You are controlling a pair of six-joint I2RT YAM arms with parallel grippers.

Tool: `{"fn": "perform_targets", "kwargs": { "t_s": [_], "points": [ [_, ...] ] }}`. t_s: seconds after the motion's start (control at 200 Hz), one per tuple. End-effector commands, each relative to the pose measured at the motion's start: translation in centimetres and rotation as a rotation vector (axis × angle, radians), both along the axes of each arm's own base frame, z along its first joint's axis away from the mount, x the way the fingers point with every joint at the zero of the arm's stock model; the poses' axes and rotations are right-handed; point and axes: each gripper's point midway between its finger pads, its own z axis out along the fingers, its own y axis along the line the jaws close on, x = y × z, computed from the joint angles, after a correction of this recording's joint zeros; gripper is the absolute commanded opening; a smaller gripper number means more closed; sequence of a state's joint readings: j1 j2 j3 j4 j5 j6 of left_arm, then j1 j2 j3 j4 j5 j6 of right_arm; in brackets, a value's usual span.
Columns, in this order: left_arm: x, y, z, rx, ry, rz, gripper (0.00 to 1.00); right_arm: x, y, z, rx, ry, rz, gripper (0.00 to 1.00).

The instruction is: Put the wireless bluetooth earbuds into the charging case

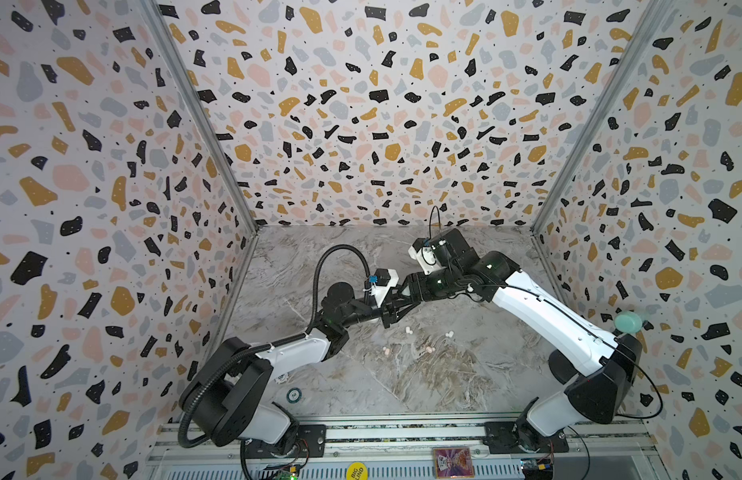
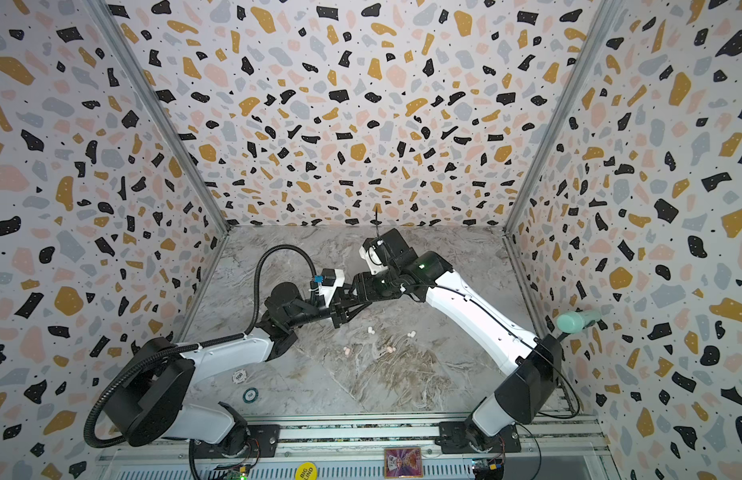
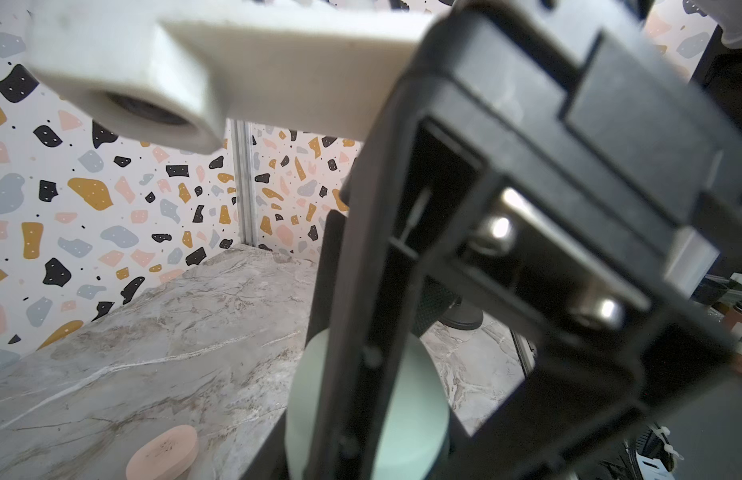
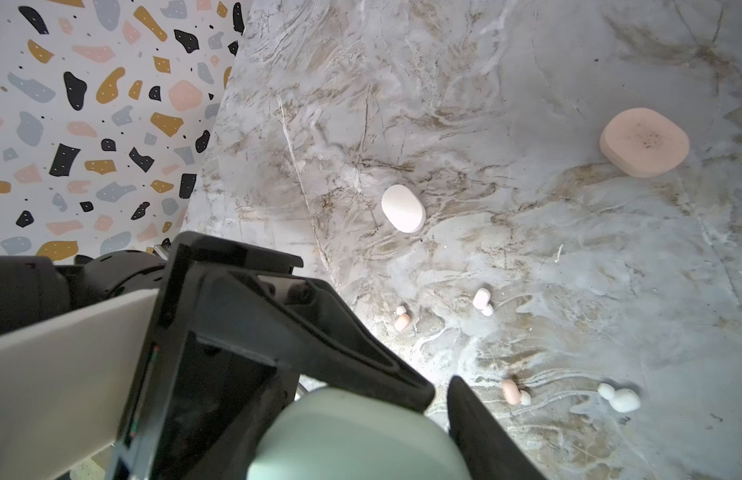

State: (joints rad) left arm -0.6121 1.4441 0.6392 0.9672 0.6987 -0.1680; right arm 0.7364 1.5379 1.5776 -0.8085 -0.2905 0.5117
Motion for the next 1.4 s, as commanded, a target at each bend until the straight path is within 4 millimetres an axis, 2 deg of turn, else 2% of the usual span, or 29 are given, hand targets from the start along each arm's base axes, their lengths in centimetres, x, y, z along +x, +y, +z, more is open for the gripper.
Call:
{"fn": "perform_targets", "kwargs": {
  "t_s": [0.0, 0.105, 0.21, 0.285, 0.385, 0.526, 0.631, 0.906, 1.086, 1.237, 1.397],
  "points": [
    [0.1, -0.1, 2.2, -0.032, -0.073, 0.002, 0.36, 0.1, -1.0, 1.9, 0.008, -0.045, -0.036, 0.55],
    [0.4, -0.2, 1.5, 0.006, -0.037, 0.012, 0.60, 0.8, -2.7, 1.5, -0.009, -0.055, -0.086, 0.54],
    [0.5, 0.8, 0.4, 0.064, -0.003, 0.077, 0.83, 1.8, -5.4, 0.5, -0.027, -0.059, -0.162, 0.53],
    [0.9, 2.2, -1.0, 0.118, 0.033, 0.167, 0.91, 2.5, -7.8, -1.3, -0.059, -0.059, -0.220, 0.53],
    [1.7, 4.0, -2.6, 0.194, 0.076, 0.283, 1.00, 3.1, -11.1, -4.7, -0.120, -0.051, -0.294, 0.53],
    [3.8, 7.3, -3.9, 0.236, 0.143, 0.482, 1.00, 3.9, -15.5, -9.6, -0.191, -0.032, -0.410, 0.53],
    [5.2, 9.4, -4.5, 0.255, 0.182, 0.595, 1.00, 4.6, -18.1, -12.8, -0.205, -0.028, -0.485, 0.52],
    [8.0, 13.0, -6.3, 0.308, 0.293, 0.753, 1.00, 6.4, -23.0, -17.4, -0.265, -0.015, -0.658, 0.52],
    [8.9, 14.4, -7.3, 0.358, 0.315, 0.834, 1.00, 6.5, -24.9, -20.1, -0.319, 0.019, -0.711, 0.53],
    [9.3, 14.9, -7.2, 0.349, 0.322, 0.858, 1.00, 6.3, -25.6, -22.4, -0.357, 0.071, -0.712, 0.55],
    [9.4, 15.0, -7.2, 0.346, 0.329, 0.857, 1.00, 6.0, -26.2, -23.3, -0.396, 0.097, -0.721, 0.59]
  ]
}}
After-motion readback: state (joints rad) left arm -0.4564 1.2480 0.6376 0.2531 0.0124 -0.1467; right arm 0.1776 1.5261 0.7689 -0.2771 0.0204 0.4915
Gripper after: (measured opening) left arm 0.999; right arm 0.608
